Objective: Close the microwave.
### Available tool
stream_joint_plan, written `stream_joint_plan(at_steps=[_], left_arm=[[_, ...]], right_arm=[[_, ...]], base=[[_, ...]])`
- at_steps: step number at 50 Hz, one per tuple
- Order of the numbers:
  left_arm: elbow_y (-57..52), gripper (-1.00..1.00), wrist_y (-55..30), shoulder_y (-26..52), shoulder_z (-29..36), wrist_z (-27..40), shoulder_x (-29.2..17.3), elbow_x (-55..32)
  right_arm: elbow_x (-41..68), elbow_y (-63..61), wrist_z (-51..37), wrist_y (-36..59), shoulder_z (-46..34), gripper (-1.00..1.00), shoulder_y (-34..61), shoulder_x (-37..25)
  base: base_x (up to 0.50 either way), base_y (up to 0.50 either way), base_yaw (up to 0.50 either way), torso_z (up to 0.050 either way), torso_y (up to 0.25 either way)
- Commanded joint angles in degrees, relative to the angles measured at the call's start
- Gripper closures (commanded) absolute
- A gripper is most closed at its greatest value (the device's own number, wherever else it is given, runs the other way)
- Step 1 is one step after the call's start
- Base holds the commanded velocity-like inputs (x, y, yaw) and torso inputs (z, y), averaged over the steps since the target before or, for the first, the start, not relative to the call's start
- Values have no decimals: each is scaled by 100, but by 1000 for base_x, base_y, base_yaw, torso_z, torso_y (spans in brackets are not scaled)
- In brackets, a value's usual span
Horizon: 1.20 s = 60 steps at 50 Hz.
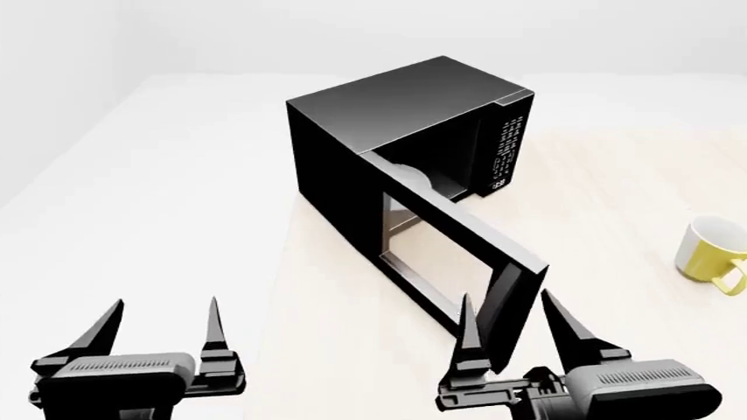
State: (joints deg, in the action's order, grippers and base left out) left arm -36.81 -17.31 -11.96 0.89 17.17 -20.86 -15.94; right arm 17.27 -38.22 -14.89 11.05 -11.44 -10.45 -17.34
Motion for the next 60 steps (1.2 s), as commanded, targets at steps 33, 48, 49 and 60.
stream_joint_plan(at_steps=[33,48,49,60], left_arm=[[91,-100,19,39,8,42,-64,-98],[160,-100,34,79,62,49,-75,-91],[151,-100,23,82,60,52,-79,-99],[220,-100,71,93,83,51,-87,-91]], right_arm=[[1229,-2171,-2124,1795,-82,-100,929,-1477],[2153,-2165,-3381,1558,-656,-100,1845,-2552],[2248,-2156,-3474,1604,-688,-100,1938,-2583],[2916,-2167,-4281,1384,-1422,-100,2774,-3183]], base=[[30,0,0,0,0],[460,0,0,0,0],[227,0,0,0,0],[0,0,0,0,0]])
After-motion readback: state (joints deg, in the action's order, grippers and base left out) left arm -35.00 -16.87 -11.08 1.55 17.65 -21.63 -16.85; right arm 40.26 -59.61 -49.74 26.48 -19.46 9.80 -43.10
